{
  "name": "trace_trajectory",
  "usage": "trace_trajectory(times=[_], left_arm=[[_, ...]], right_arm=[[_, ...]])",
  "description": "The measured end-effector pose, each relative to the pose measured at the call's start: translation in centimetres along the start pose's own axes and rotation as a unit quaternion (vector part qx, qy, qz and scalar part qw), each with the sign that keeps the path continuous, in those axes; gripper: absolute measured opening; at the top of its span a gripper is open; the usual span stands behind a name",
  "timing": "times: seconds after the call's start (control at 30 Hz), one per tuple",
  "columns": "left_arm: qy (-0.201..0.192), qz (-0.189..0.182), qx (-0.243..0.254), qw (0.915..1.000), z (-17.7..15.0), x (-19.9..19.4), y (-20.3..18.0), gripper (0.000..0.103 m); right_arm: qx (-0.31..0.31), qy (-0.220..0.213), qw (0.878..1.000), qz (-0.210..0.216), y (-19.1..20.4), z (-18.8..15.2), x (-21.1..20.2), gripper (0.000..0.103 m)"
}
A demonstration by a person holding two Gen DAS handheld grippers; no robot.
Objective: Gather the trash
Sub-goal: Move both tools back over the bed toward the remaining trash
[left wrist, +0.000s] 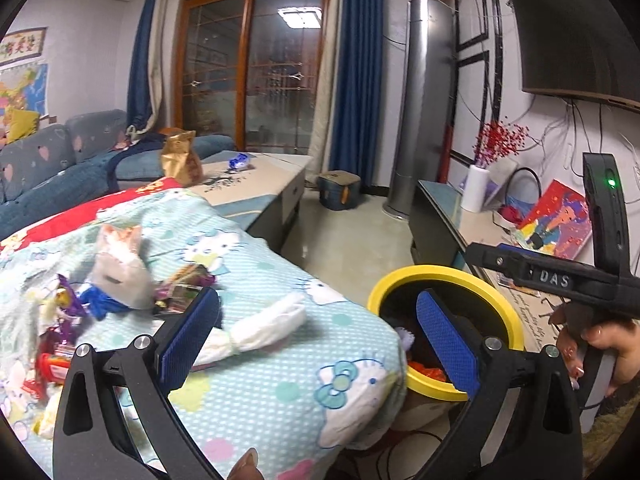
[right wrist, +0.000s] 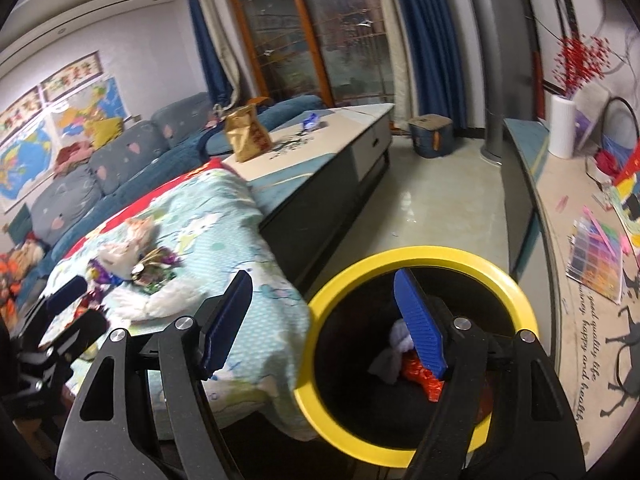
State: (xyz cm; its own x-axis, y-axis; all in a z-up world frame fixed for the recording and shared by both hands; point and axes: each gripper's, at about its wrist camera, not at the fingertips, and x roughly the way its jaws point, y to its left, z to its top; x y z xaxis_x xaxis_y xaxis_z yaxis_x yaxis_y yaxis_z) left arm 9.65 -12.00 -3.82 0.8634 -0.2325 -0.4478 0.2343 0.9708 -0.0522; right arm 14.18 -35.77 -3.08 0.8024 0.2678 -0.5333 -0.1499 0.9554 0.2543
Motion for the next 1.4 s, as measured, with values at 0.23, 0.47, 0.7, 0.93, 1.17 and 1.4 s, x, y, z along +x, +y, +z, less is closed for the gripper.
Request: trace_trajectory(times=[0.23, 0.47, 0.7, 0.93, 1.17, 1.4], left_arm=[[-0.013, 0.026, -0.012, 0.9995, 0.1, -1.5, 2.0, 0.096], [-0.023, 0.054, -0.033, 0.9977, 0.3, -3.0, 4.6, 0.096], [-0.029, 0.074, -0.054, 0.9953, 0.4, -4.0, 6.8, 0.096], [-0.035, 0.103, -0.075, 0.9913, 0.3, -4.9, 9.4, 0.096], [-0.019, 0.12, -0.09, 0.9885, 0.0, -5.7, 13.1, 0.096], [0.022, 0.148, -0.1, 0.9837, -1.4, -6.7, 17.1, 0.096]], right_arm=[[-0.031, 0.001, 0.999, 0.027, 3.1, -0.3, 0.0, 0.066], [-0.079, 0.01, 0.995, 0.054, 6.7, -0.8, 0.4, 0.068], [-0.132, 0.027, 0.988, 0.08, 10.6, -2.0, 0.9, 0.069], [-0.185, 0.04, 0.976, 0.105, 14.6, -3.2, 1.4, 0.071], [-0.222, 0.057, 0.965, 0.125, 17.6, -3.8, 2.6, 0.071], [-0.289, 0.09, 0.946, 0.118, 20.8, -4.3, 6.0, 0.071]])
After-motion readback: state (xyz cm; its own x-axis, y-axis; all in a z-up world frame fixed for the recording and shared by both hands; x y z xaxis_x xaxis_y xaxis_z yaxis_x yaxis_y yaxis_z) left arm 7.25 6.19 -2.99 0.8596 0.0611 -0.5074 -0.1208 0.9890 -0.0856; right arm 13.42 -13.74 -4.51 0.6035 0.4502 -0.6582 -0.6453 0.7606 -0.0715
